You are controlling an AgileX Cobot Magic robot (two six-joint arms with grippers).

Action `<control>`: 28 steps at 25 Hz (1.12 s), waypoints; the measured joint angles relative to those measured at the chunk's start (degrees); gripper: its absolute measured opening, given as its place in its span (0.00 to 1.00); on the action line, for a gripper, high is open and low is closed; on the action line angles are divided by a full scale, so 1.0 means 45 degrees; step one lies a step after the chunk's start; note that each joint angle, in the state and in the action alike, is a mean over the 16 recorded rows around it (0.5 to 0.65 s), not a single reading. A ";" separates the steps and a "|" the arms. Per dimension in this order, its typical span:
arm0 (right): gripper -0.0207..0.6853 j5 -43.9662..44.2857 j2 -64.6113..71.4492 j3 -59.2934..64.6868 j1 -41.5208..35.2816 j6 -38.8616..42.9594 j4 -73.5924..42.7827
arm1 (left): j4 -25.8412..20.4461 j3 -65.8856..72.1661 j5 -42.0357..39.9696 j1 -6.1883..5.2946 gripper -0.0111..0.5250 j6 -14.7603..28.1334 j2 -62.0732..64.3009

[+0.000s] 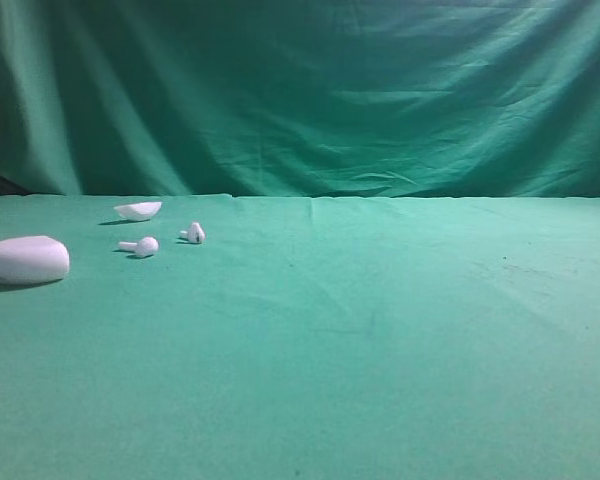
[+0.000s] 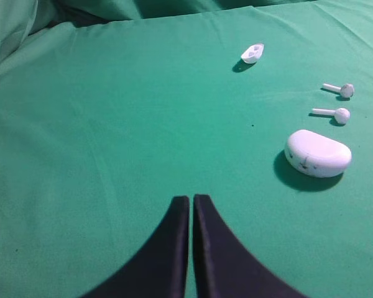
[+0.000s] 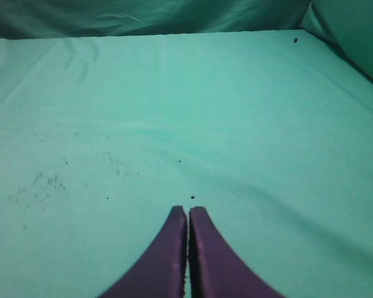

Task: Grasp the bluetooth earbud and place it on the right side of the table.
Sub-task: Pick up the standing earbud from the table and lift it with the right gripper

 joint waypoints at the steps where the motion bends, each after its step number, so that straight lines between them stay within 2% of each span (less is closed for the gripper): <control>1: 0.03 0.0000 0.0000 0.0000 0.0000 0.0000 0.0000 | 0.0000 0.0000 0.0000 0.0000 0.02 0.0000 0.0000; 23: 0.03 -0.0044 0.0000 0.0000 0.0000 0.0009 0.0011 | 0.0000 0.0000 0.0000 0.0000 0.02 0.0000 0.0000; 28: 0.03 -0.0835 0.0000 0.0006 0.0000 0.0150 0.0252 | 0.0000 0.0000 0.0000 0.0000 0.02 0.0000 0.0000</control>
